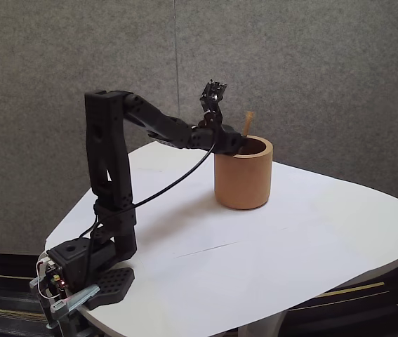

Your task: Grab the pen and put it in the pen holder.

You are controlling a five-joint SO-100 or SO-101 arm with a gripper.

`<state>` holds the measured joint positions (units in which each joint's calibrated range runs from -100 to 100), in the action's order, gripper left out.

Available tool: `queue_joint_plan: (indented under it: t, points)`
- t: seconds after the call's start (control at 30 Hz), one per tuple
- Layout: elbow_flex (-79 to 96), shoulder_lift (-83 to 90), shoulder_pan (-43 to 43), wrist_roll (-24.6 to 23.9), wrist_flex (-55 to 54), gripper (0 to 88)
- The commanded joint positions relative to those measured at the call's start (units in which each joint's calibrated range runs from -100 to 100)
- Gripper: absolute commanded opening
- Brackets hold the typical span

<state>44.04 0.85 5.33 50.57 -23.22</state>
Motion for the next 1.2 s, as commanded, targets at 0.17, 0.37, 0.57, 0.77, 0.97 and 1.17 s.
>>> queue_joint_plan:
  t: [0.17, 0.37, 0.57, 0.77, 0.97, 1.17]
  points:
    - [-0.2, 0.3, -0.6, 0.3, -0.8, 0.7]
    - [-0.4, 0.7, -0.7, 0.3, -0.8, 6.3]
    - [-1.6, 1.0, -0.8, 0.3, -0.8, 31.6]
    - [-1.3, 1.1, -0.8, 0.3, -0.3, 34.4]
    - [-3.8, 1.3, -0.7, 0.3, -0.5, 34.4]
    - [-14.5, 1.3, -0.2, 0.0, 0.3, 34.4]
